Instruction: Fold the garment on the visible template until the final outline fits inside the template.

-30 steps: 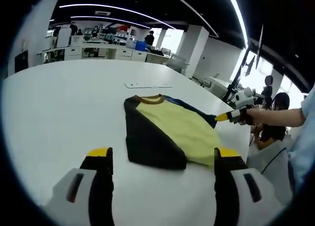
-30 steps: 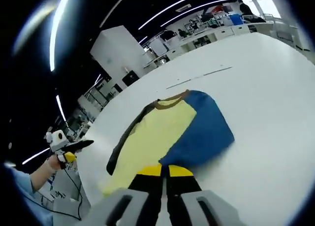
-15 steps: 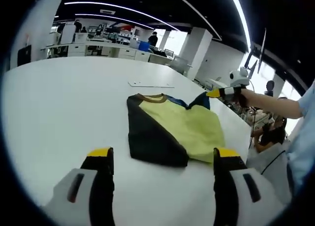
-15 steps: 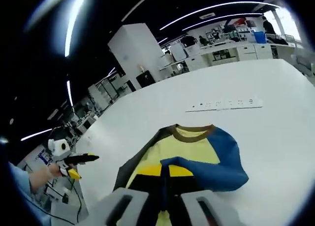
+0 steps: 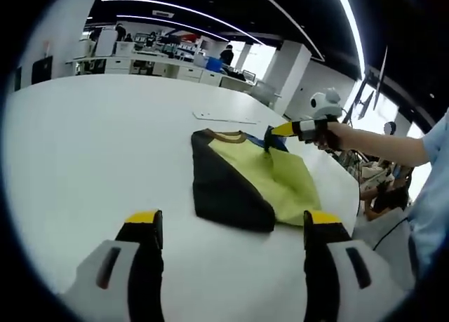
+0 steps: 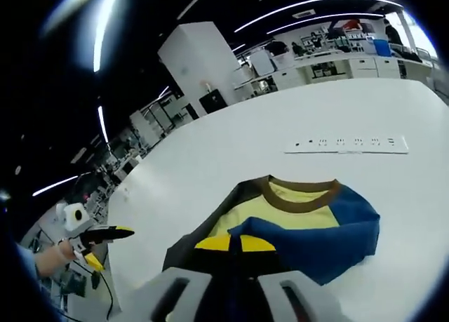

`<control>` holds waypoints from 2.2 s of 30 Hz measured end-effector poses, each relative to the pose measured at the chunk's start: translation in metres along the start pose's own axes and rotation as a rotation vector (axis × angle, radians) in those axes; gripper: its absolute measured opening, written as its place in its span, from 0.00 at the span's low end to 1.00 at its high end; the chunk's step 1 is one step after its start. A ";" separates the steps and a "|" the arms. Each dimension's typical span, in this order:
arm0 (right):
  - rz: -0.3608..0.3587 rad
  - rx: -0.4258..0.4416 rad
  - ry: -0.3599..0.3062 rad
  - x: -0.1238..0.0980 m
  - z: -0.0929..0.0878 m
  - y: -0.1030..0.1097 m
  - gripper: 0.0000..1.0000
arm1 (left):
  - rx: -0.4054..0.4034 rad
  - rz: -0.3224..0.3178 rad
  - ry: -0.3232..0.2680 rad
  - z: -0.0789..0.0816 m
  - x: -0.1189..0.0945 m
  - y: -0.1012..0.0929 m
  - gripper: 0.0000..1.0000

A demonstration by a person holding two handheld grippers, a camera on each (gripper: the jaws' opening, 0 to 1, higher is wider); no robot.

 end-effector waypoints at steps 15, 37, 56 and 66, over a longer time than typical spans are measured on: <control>0.006 0.003 0.084 0.027 -0.020 -0.006 0.00 | -0.029 -0.012 0.004 -0.006 0.013 -0.004 0.80; 0.003 -0.062 0.120 0.025 -0.034 -0.006 0.03 | -0.049 -0.008 -0.009 -0.009 0.010 -0.006 0.80; 0.085 -0.188 0.035 -0.011 -0.021 0.016 0.35 | -0.043 -0.013 -0.022 -0.005 0.007 -0.008 0.80; 0.056 -0.257 -0.003 -0.042 -0.032 0.003 0.67 | -0.046 -0.021 -0.022 -0.008 0.008 -0.011 0.80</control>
Point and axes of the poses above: the point that each gripper's makers call its tool centre point, and the gripper's own axes: x roughly forward along the fingers, y roughly to its left, z roughly out of its top, the point moved 2 cm from there along -x, roughly backward along the fingers, and after that the axes turned 2 degrees about z, right-handed, at the moved point
